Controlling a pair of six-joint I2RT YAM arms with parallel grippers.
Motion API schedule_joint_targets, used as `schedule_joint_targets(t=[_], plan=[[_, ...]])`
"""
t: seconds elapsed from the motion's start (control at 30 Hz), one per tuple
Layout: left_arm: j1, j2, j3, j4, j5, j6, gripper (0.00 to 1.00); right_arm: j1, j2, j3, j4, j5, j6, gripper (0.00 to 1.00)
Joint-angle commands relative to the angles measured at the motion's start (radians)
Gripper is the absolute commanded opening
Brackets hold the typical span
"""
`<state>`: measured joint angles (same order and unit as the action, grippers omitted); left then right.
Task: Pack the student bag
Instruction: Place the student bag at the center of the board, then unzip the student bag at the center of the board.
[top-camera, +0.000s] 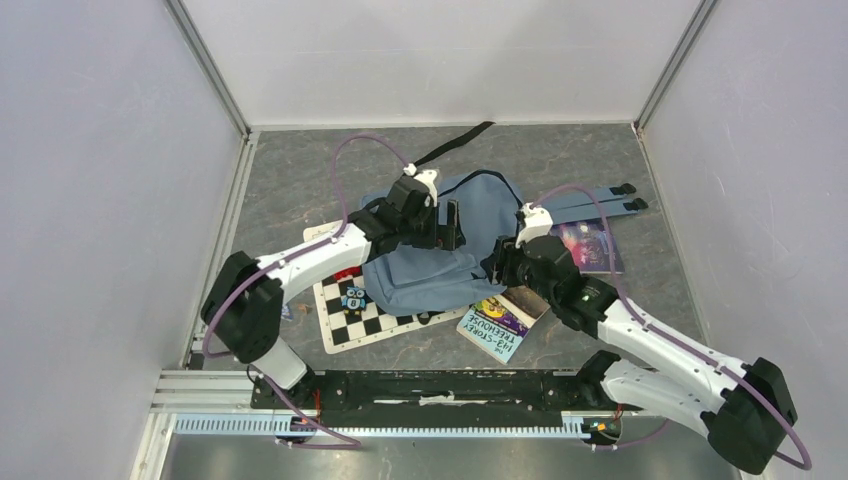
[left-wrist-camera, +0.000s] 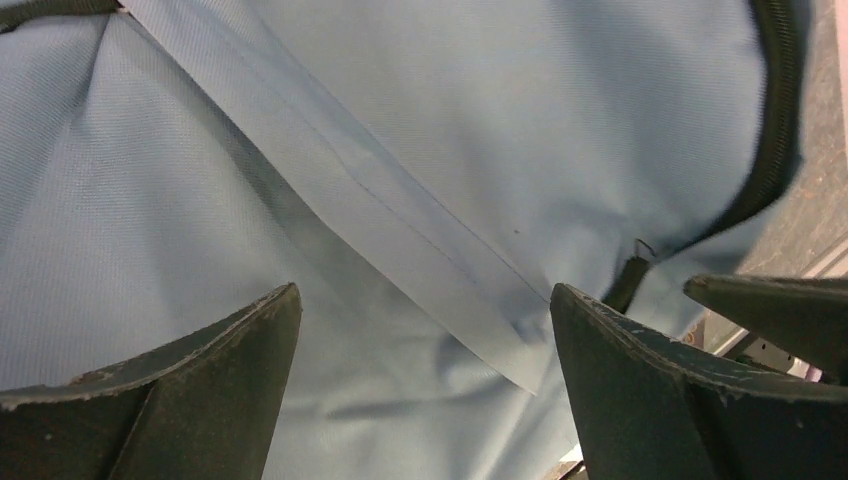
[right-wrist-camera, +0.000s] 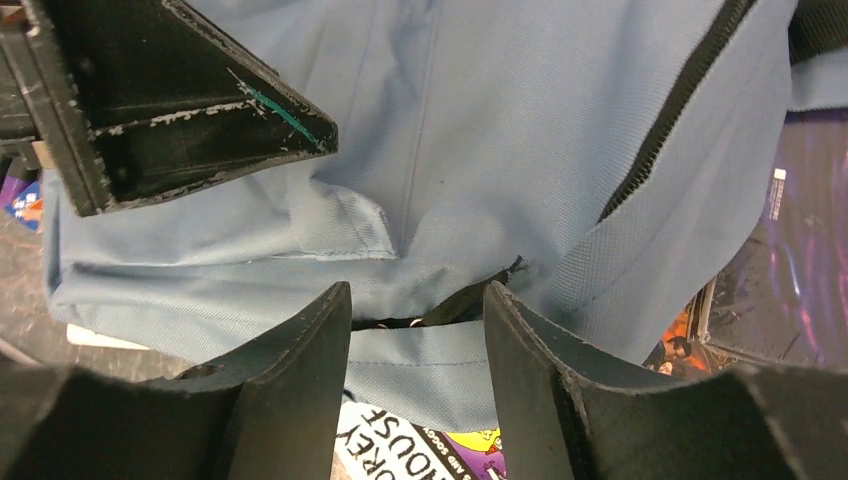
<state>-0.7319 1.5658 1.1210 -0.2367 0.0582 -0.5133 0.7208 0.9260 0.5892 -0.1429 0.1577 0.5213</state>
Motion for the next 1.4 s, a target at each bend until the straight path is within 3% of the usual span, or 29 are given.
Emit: schedule_joint_targets(t=[0.0, 0.2, 0.27, 0.67, 0.83, 1.03, 1.33, 1.37], plan=[[0.022, 0.059, 0.0, 0.082, 0.1, -0.075, 0.99, 0.026, 0.018, -0.036, 0.049, 0.169, 0.093, 0.56], [0.023, 0.162, 0.065, 0.018, 0.151, -0.024, 0.94, 0.044, 0.009, -0.148, 0.117, 0.207, 0.205, 0.57], [0.023, 0.179, 0.062, 0.026, 0.173, -0.032, 0.88, 0.049, 0.001, -0.188, 0.178, 0.206, 0.214, 0.56], [0.023, 0.212, 0.06, 0.01, 0.203, -0.032, 0.32, 0.051, 0.072, -0.209, 0.305, 0.261, 0.21, 0.5], [0.023, 0.208, 0.062, -0.004, 0.202, -0.023, 0.03, 0.051, 0.129, -0.182, 0.32, 0.271, 0.213, 0.46], [0.023, 0.2, 0.063, -0.013, 0.194, -0.014, 0.02, 0.051, 0.182, -0.146, 0.328, 0.29, 0.191, 0.39], [0.023, 0.196, 0.071, -0.028, 0.174, 0.011, 0.02, 0.051, 0.207, -0.142, 0.361, 0.276, 0.168, 0.01], [0.023, 0.195, 0.071, -0.031, 0.172, 0.013, 0.02, 0.051, 0.2, -0.143, 0.359, 0.277, 0.162, 0.0]])
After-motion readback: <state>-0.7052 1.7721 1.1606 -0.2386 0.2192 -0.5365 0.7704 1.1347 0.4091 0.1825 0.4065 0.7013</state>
